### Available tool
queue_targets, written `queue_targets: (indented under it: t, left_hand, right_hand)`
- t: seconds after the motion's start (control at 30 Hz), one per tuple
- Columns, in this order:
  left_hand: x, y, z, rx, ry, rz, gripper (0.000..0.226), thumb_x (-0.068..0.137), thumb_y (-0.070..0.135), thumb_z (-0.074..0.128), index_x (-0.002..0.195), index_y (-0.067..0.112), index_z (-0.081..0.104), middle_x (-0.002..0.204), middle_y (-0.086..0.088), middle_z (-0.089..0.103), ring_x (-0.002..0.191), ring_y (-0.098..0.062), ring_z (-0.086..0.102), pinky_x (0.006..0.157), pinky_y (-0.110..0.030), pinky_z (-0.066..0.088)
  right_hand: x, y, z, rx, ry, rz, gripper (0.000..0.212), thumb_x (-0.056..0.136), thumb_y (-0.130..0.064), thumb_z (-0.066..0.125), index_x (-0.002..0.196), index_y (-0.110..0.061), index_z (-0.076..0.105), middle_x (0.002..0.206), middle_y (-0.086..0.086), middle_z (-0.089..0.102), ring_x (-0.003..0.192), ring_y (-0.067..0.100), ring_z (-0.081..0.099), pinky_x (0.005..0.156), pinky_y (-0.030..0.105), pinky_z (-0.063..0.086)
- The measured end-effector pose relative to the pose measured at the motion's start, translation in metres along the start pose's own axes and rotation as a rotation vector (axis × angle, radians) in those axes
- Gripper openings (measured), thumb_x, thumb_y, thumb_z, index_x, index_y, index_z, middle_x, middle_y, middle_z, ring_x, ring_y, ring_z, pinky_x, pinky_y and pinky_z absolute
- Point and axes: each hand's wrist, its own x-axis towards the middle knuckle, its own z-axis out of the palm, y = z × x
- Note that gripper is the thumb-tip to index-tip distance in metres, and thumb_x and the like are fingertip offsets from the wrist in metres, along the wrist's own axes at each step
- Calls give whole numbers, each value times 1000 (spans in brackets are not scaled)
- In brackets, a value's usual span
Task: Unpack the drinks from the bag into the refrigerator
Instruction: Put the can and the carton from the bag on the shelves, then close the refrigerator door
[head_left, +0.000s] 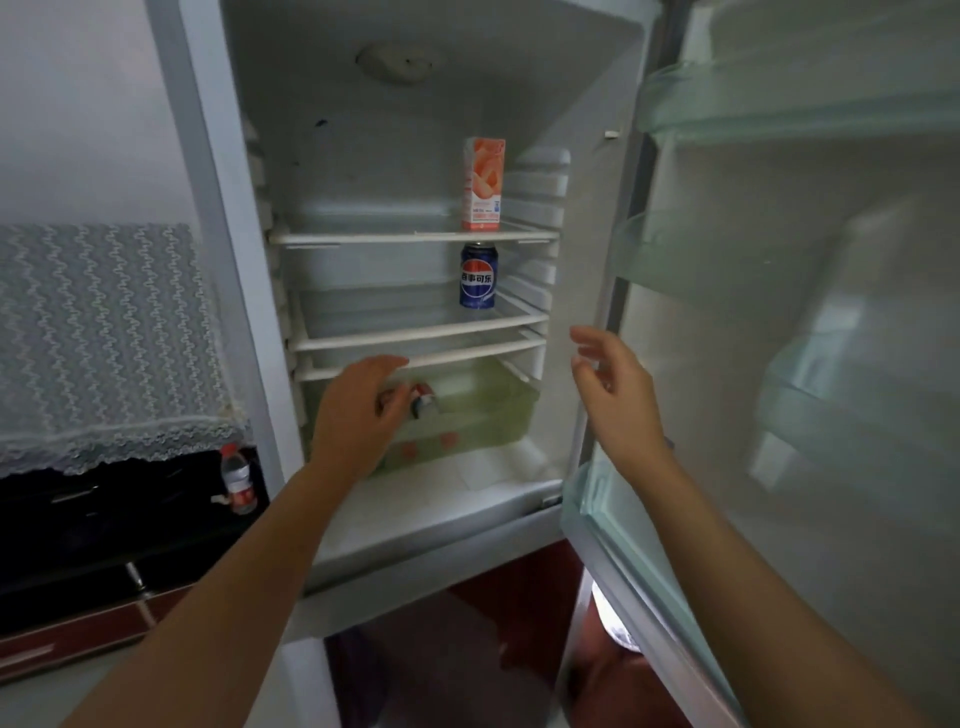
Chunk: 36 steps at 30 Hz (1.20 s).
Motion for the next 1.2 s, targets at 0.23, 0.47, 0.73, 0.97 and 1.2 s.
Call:
queue_targets:
  t: [0.23, 0.47, 0.73, 0.97, 1.2]
  left_hand:
    - [-81, 29, -31, 217, -124, 89, 52, 84, 41, 33, 114, 7, 59, 112, -15, 65, 102, -32, 58, 90, -41, 42]
    - [-104, 46, -51, 391, -93, 219, 39, 86, 33, 39, 108, 8, 58, 106, -13, 65, 93, -29, 60, 85, -40, 44]
    - [-114, 67, -35, 347, -245, 346, 41, 85, 34, 38, 110, 12, 62, 106, -10, 65, 96, -30, 61, 90, -41, 42]
    - [-138, 111, -8, 196, -317, 505, 40, 80, 34, 42, 103, 8, 64, 101, -15, 67, 95, -31, 60, 85, -44, 48]
    - [-169, 165, 17, 95, -437, 514, 52, 77, 38, 33, 110, 12, 63, 115, -13, 64, 108, -30, 59, 101, -42, 31]
  right_hand:
    - [-86, -19, -20, -11, -25, 74, 31, 91, -10, 48, 120, -17, 53, 118, -4, 55, 114, 16, 51, 91, 26, 39]
    - [-130, -29, -43, -414, -117, -10, 37, 92, -21, 46, 130, -17, 46, 131, 4, 53, 123, 21, 45, 96, 24, 32]
    - [-179, -58, -79, -796, -95, -84, 49, 81, -33, 34, 116, -9, 58, 113, 10, 65, 103, 31, 59, 89, 33, 44]
    - [-244, -83, -128, -985, -46, 94, 44, 82, -31, 37, 116, -12, 57, 114, 8, 64, 105, 31, 58, 90, 39, 50]
    - [-308, -102, -190, -1122, 128, 215, 36, 76, -13, 63, 112, -6, 60, 110, 11, 66, 101, 33, 60, 91, 29, 39]
